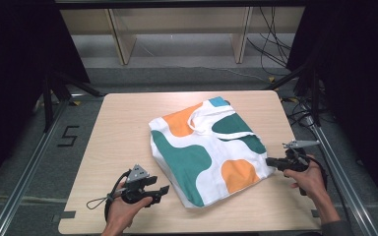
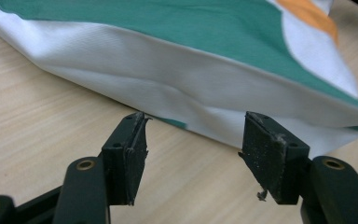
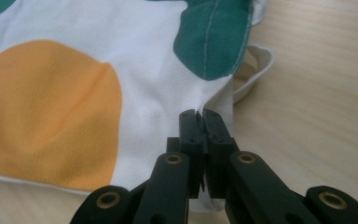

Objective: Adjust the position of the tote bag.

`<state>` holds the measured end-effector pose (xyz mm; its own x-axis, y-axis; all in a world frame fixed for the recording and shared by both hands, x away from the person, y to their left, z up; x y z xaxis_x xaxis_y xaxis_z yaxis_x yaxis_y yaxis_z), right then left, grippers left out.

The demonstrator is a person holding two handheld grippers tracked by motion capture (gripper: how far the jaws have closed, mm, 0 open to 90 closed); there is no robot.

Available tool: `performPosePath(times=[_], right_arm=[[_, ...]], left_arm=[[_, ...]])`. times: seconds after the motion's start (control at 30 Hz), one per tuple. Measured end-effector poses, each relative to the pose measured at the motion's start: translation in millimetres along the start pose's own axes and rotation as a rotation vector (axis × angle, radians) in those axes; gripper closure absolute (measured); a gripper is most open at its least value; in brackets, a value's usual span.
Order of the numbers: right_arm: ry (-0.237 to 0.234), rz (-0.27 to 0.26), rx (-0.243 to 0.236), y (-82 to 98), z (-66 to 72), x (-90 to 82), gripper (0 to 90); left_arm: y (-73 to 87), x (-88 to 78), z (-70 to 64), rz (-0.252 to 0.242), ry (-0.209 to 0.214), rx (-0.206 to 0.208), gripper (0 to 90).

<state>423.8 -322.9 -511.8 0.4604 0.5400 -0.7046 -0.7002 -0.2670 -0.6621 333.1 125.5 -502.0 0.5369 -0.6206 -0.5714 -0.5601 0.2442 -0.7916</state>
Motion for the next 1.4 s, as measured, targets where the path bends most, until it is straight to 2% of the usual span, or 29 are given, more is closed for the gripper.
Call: performPosePath(times=[0.1, 0.13, 0.17, 0.23, 0.27, 0.33, 0.4, 0.43, 0.5, 0.53, 0.57, 0.63, 0.67, 0.73, 0.77, 0.8, 0.83, 0.87, 0.97, 1.0, 1.03, 1.07, 1.17, 1.2, 1.23, 1.3, 1.33, 1.37, 1.4], right_arm=[[-0.019, -0.007, -0.043, 5.0, 19.2, -0.5, 88.9], [-0.019, -0.007, -0.043, 5.0, 19.2, -0.5, 88.9], [-0.061, -0.005, -0.042, 7.0, 32.7, -1.2, 88.9], [-0.055, -0.009, -0.092, 7.3, 41.0, 1.0, 88.9], [-0.055, -0.009, -0.092, 7.3, 41.0, 1.0, 88.9], [-0.07, 0.001, -0.087, 7.8, 54.9, 3.1, 88.9], [-0.066, 0.0, -0.146, 6.4, 62.9, 3.8, 89.0], [-0.066, 0.0, -0.146, 6.4, 62.9, 3.8, 89.0], [-0.079, -0.015, -0.156, 7.2, 66.7, 2.9, 89.0], [-0.07, -0.015, -0.117, 9.5, 72.1, 2.4, 88.9], [-0.082, -0.013, -0.147, 9.3, 70.7, 2.9, 88.9], [-0.071, -0.014, -0.154, 11.0, 73.6, 1.9, 89.0], [-0.081, -0.014, -0.135, 12.1, 77.4, 2.3, 89.0], [-0.09, -0.017, -0.173, 11.6, 78.4, 2.4, 89.0], [-0.099, -0.026, -0.164, 12.1, 80.2, 2.0, 89.0], [-0.119, -0.009, -0.136, 13.9, 85.9, 0.7, 89.0], [-0.118, -0.03, -0.161, 13.2, 85.9, 0.7, 89.0], [-0.145, -0.033, -0.162, 13.8, 90.8, 1.8, 89.0], [-0.165, -0.03, -0.177, 15.3, 108.6, 2.1, 88.9], [-0.173, -0.036, -0.213, 14.7, 113.0, 4.1, 88.8], [-0.201, -0.026, -0.23, 16.7, 128.4, 7.9, 88.6], [-0.201, -0.026, -0.23, 16.7, 128.4, 7.9, 88.6], [-0.234, -0.021, -0.249, 19.3, 148.2, 14.2, 87.8], [-0.259, -0.01, -0.242, 20.8, 155.8, 15.6, 87.5], [-0.248, -0.017, -0.285, 20.2, 158.7, 18.5, 87.4], [-0.289, -0.002, -0.267, 23.3, 174.7, 21.9, 86.3], [-0.297, -0.004, -0.296, 22.7, 178.6, 24.6, 85.7], [-0.319, -0.001, -0.298, 22.9, 184.1, 26.1, 84.7], [-0.346, 0.0, -0.266, 23.2, 191.8, 26.4, 83.6]], left_arm=[[5.4, -15.3, -13.1, -0.027, 0.02, -0.021, 32.2], [5.4, -15.3, -13.1, -0.027, 0.02, -0.021, 31.2], [6.6, -18.3, -16.6, -0.033, 0.026, -0.026, 30.2], [9.1, -21.9, -22.4, -0.032, 0.033, -0.035, 27.5], [9.9, -21.7, -25.5, -0.035, 0.046, -0.043, 27.5], [11.6, -20.2, -29.0, -0.018, 0.06, -0.033, 25.1], [11.3, -17.8, -33.4, -0.008, 0.07, -0.031, 23.3], [10.5, -15.5, -35.7, -0.001, 0.07, -0.013, 23.3], [8.4, -9.0, -38.5, 0.0, 0.067, 0.001, 27.8], [7.9, -6.7, -38.7, 0.008, 0.067, 0.006, 31.4], [7.7, -3.3, -38.3, 0.013, 0.067, 0.012, 35.4], [7.7, 2.0, -36.2, -0.007, 0.039, 0.02, 51.3], [8.1, 2.8, -33.2, -0.013, 0.039, 0.018, 57.8], [9.1, 2.6, -23.6, -0.023, 0.063, -0.012, 69.6], [10.4, 2.1, -16.7, -0.022, 0.06, -0.022, 72.9], [11.2, 1.2, -11.6, -0.026, 0.041, -0.015, 78.1], [11.6, 0.7, -6.2, -0.028, 0.02, -0.013, 80.4], [11.2, -1.0, 1.7, -0.017, 0.003, 0.001, 81.2], [5.4, -6.6, 24.3, -0.03, -0.044, -0.025, 82.3], [3.8, -7.5, 32.1, -0.038, -0.061, -0.048, 82.4], [1.2, -8.6, 49.1, -0.039, -0.079, -0.053, 82.6], [1.2, -8.6, 49.1, -0.039, -0.079, -0.053, 82.6], [-1.7, -7.7, 71.6, -0.051, -0.116, -0.091, 82.5], [-2.6, -6.4, 78.2, -0.042, -0.137, -0.081, 82.4], [-4.2, -4.8, 84.1, -0.04, -0.158, -0.078, 82.2], [-8.8, -2.9, 95.9, -0.021, -0.194, -0.055, 82.0], [-12.4, -1.6, 101.8, -0.024, -0.218, -0.049, 81.8], [-16.8, 0.2, 109.5, -0.024, -0.249, -0.033, 81.7], [-20.1, 2.8, 112.8, -0.033, -0.264, -0.043, 81.7]])
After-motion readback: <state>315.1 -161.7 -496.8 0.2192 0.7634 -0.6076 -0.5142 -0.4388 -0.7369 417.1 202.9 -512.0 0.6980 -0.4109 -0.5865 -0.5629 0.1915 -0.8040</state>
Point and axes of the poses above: each handheld gripper's, and its own axes: x roughly forward along the jaws, y roughly out of its underside, z roughly to its left, the point moved 4 cm from there along x, roughly forward along the jaws, and after that the axes turned 2 degrees about x, right-handed, at the moved point
